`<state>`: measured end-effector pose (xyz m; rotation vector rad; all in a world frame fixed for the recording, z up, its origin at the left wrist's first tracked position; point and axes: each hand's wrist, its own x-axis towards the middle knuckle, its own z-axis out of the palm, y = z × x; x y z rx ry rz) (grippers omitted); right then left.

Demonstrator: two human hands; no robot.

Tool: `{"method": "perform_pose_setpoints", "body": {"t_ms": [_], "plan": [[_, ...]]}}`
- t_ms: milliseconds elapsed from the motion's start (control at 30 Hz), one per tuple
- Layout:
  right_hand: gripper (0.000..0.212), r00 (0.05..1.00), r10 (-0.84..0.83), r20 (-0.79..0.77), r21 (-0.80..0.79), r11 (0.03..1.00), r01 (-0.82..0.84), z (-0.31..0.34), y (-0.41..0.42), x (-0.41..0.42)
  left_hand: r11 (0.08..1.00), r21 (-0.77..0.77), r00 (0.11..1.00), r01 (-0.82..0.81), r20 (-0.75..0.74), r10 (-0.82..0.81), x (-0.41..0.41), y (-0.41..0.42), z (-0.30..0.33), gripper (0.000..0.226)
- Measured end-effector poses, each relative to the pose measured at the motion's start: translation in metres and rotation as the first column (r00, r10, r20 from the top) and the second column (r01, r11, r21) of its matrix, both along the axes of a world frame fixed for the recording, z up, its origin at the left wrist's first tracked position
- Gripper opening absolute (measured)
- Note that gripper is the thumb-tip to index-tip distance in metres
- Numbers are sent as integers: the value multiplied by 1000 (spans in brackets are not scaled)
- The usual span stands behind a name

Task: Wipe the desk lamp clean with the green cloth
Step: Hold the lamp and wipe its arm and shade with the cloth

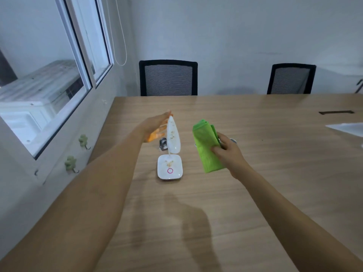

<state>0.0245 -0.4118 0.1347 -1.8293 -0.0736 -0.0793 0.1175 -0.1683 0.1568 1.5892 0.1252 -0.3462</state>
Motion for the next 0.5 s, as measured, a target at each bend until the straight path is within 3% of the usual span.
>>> {"method": "perform_pose_setpoints", "body": {"t_ms": [233,333,400,500], "plan": [[49,961,16,275,-103,995,13,43,19,12,1000,-12,1000,0,29,0,4,0,-4,57],[45,917,62,393,-226,974,31,57,35,20,999,-25,999,-23,27,24,5,1,-5,64],[42,855,114,506,-372,923,97,62,45,27,998,-40,998,-52,22,53,6,1,-6,55],[44,792,233,564,-519,846,121,60,53,37,997,-34,997,-71,7,71,6,-2,-6,19]]}}
